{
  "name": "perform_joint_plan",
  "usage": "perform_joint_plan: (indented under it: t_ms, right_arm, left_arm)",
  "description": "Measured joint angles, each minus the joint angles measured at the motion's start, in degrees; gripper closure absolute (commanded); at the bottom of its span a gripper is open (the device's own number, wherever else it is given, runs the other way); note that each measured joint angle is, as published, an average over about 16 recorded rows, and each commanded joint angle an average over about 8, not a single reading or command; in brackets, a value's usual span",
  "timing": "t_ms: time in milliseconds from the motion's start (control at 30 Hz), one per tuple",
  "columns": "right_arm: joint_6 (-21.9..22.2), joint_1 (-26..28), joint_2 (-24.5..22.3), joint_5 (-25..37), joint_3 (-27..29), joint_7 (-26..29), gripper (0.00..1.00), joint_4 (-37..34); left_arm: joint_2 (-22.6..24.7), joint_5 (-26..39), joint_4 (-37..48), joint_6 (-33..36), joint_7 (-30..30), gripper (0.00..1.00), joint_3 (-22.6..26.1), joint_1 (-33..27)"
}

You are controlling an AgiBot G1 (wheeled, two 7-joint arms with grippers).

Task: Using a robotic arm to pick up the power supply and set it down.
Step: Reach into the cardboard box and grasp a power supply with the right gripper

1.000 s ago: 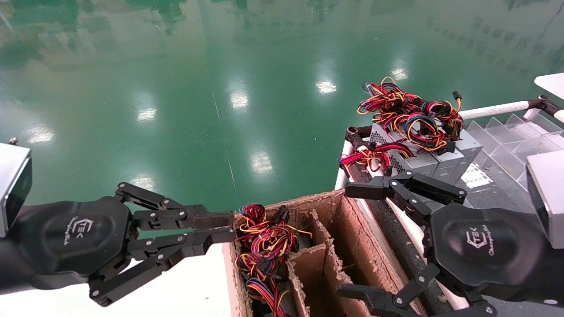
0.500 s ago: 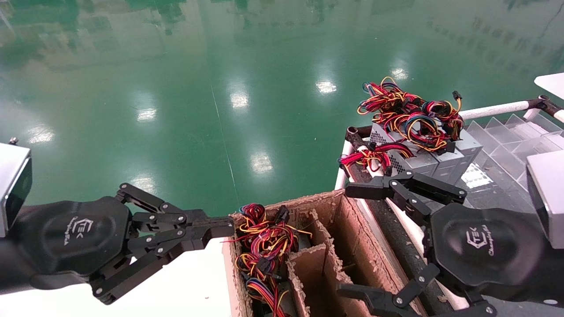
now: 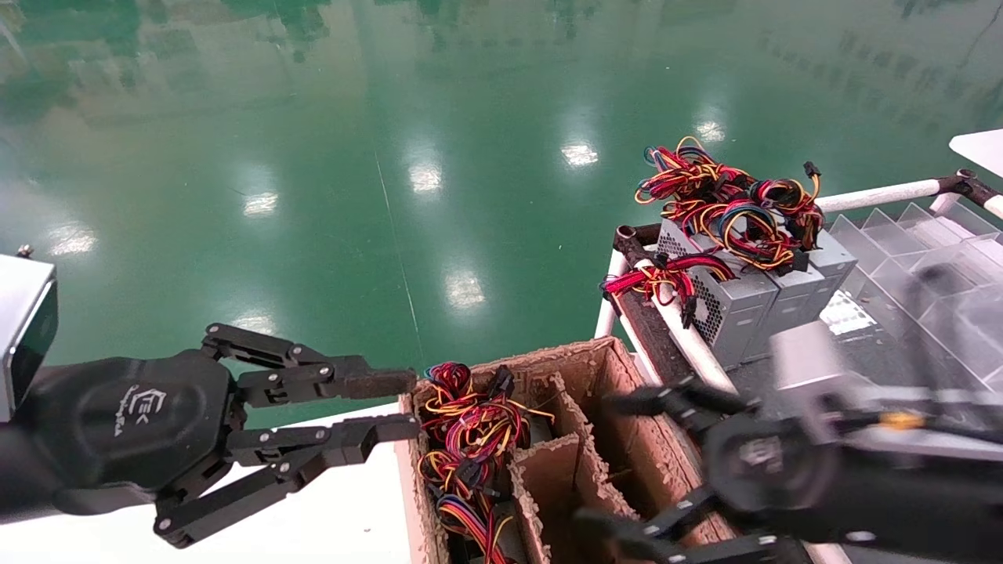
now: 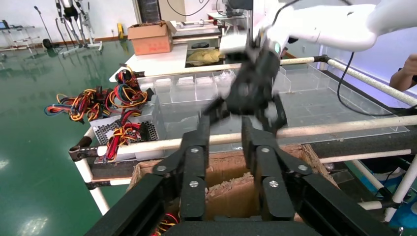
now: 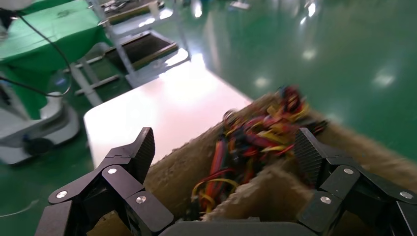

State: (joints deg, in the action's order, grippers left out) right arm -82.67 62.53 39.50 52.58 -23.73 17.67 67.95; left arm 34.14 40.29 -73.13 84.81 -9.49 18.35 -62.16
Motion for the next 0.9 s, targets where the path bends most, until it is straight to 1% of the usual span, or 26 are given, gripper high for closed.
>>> perform_joint_plan:
  t_ms: [167, 333, 367, 600, 633, 900]
  right_arm:
    - [-0.84, 2.03, 4.39, 4.41, -4.03, 1.83, 0.0, -3.43]
    - [-1.89, 3.77, 8.32, 7.85, -6.94, 1.51, 0.01, -6.68]
    - [-2.03, 4.04, 8.96, 8.44, -7.39, 1.34, 0.12, -7.21]
    - [-2.39, 5.62, 12.62, 12.15, -9.93, -0.04, 0.98, -9.91]
    - [-2.34, 5.81, 13.06, 12.64, -10.23, -0.23, 1.0, -10.19]
    - [-1.57, 7.25, 16.1, 16.11, -12.14, -1.6, 1.0, -12.34]
  left_arm:
    - [0.0, -0.01, 0.0, 0.0, 0.0, 0.0, 0.01, 0.0]
    - [-0.01, -0.01, 0.0, -0.01, 0.01, 0.0, 0.02, -0.01]
    - [-0.01, -0.01, 0.0, -0.01, 0.01, 0.0, 0.02, -0.01]
    - [-0.01, -0.02, 0.0, -0.01, 0.02, 0.0, 0.03, -0.01]
    - [-0.01, -0.02, 0.0, -0.01, 0.02, 0.0, 0.03, -0.01]
    - [-0.02, -0.03, 0.0, -0.02, 0.02, 0.0, 0.05, -0.01]
